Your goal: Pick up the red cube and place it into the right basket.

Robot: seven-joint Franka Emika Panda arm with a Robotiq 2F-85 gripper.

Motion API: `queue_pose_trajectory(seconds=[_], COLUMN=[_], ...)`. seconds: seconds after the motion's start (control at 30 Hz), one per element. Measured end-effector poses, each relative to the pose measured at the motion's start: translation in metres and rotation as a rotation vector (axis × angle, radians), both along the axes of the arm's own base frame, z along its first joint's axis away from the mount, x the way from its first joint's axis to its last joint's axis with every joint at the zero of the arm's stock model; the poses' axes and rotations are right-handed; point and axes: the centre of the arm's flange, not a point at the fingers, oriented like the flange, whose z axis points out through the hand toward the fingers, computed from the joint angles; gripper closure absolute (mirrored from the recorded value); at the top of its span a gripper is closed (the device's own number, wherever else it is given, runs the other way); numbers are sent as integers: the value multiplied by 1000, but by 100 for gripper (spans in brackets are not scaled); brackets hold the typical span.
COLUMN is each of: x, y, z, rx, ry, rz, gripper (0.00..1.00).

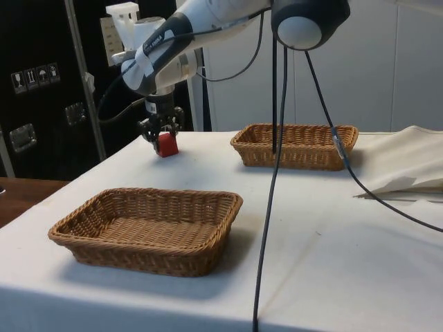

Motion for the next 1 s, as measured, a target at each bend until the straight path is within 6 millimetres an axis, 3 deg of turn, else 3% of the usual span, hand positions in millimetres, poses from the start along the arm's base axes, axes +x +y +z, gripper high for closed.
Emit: queue_pose_trajectory(seconds=[0.13,0.4,1.0], x=[0,3,-9], y=[0,-5,-5], z=[-1,34,86], rx=[0,-9,1], ry=[1,5,19], rz=[0,12,76], gripper=[93,93,93])
